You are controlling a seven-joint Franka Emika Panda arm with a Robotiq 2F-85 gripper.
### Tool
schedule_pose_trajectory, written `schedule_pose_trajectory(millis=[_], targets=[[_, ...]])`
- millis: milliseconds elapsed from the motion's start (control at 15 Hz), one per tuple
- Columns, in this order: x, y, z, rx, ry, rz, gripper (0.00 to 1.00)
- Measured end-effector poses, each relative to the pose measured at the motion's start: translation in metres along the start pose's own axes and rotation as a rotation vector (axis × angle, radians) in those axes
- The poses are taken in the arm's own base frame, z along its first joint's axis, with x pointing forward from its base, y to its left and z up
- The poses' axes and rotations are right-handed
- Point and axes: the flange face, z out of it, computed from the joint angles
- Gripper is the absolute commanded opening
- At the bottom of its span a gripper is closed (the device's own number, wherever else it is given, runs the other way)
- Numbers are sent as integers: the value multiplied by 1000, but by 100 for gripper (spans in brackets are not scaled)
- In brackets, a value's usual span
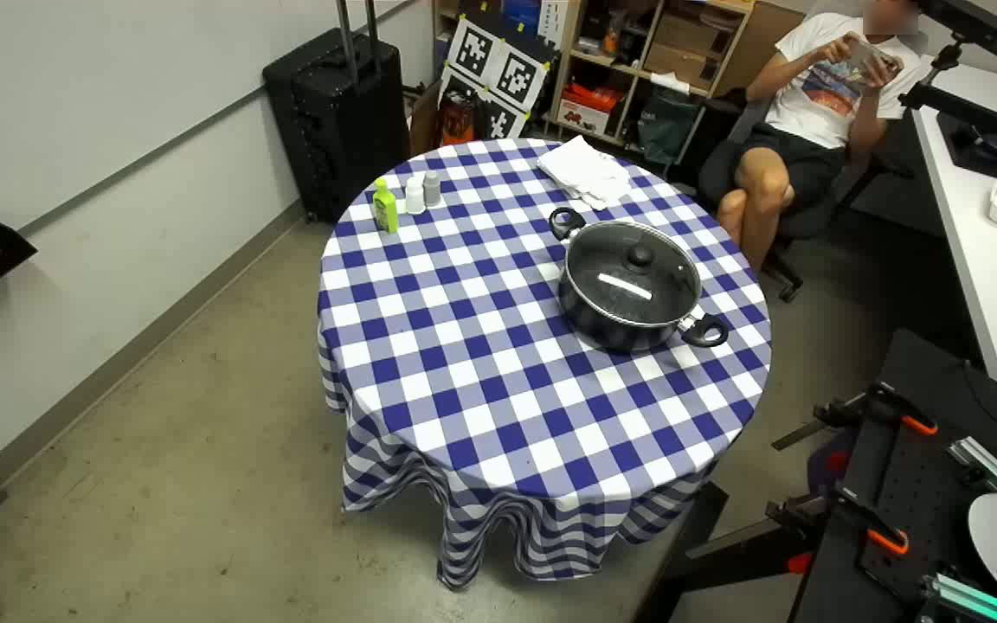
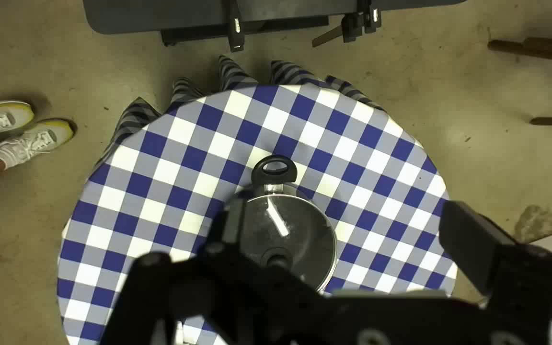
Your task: Uncover the pot
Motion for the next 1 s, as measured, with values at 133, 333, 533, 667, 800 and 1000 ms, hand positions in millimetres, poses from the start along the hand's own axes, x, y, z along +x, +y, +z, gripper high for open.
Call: schedule_pose_trajectory(millis=[133,333,533,667,800,1000], targets=[[0,0,0,0,1,0,100],[0,0,0,0,1,0,100],[0,0,0,0,1,0,100],[0,0,0,0,0,1,100],[1,2,1,-1,-2,5,100],[14,4,7,-16,12,8,100]])
